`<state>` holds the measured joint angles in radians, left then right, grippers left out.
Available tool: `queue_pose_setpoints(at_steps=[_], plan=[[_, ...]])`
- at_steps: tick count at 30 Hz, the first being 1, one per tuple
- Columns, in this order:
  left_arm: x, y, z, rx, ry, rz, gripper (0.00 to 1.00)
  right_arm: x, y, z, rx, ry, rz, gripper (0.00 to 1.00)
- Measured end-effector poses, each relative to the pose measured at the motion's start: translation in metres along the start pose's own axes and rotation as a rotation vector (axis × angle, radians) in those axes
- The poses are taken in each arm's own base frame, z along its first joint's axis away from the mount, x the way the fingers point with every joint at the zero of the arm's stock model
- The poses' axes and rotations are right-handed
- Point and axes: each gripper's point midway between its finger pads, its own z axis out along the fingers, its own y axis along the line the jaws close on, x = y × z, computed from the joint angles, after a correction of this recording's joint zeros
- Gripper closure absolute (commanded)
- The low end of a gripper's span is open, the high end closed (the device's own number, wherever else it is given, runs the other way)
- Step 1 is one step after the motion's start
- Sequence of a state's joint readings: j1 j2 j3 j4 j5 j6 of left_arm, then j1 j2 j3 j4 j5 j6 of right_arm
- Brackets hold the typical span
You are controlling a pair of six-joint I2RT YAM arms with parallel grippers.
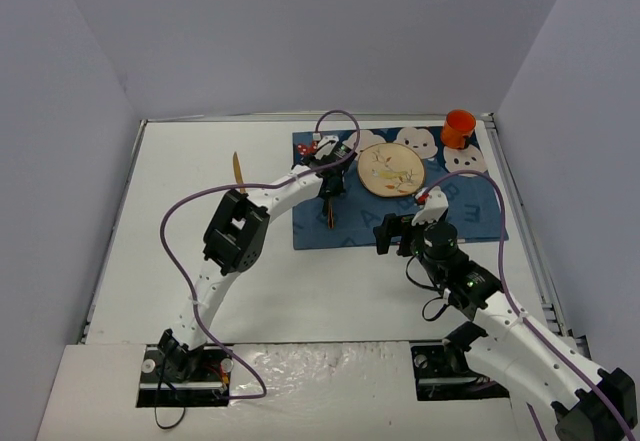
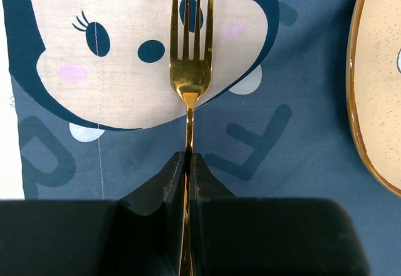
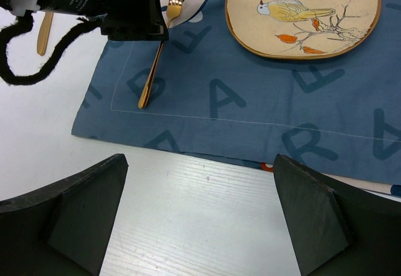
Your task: Set the dinner table for one person
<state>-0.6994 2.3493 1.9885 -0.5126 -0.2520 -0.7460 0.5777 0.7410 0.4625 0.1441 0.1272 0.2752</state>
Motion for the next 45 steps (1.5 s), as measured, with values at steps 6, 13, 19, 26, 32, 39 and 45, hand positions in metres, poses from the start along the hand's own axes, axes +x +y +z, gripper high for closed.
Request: queue_pose_setpoints(at_steps=[6, 13, 19, 26, 32, 39, 45], plan=[[0.0, -0.002, 0.004, 0.0, 0.0, -0.002, 0.97, 0.0, 0.0, 0.0, 0.0, 0.0, 0.0, 0.01], [0.005, 0.001, 0.009, -0.015, 0.01, -0.01, 0.6, 0.0, 0.0, 0.0, 0.0, 0.001, -0.004, 0.01], [0.002, 0.008, -0.001, -0.038, 0.003, -0.015, 0.27, 0.001, -0.001, 0.0, 0.001, 0.004, -0.016, 0.01], [-0.04, 0.036, -0.068, -0.025, -0.075, -0.05, 0.09, -0.004, 0.0, -0.001, -0.003, -0.004, -0.026, 0.01], [-0.11, 0.12, -0.11, -0.074, -0.186, -0.166, 0.11, -0.01, 0.004, 0.003, -0.011, 0.002, -0.033, 0.01], [-0.111, 0.232, -0.068, -0.273, -0.093, -0.232, 0.21, -0.001, 0.006, 0.009, -0.019, 0.036, -0.039, 0.01], [-0.056, 0.251, -0.017, -0.329, 0.102, -0.195, 0.29, -0.001, 0.009, 0.012, -0.033, 0.039, -0.038, 0.01]])
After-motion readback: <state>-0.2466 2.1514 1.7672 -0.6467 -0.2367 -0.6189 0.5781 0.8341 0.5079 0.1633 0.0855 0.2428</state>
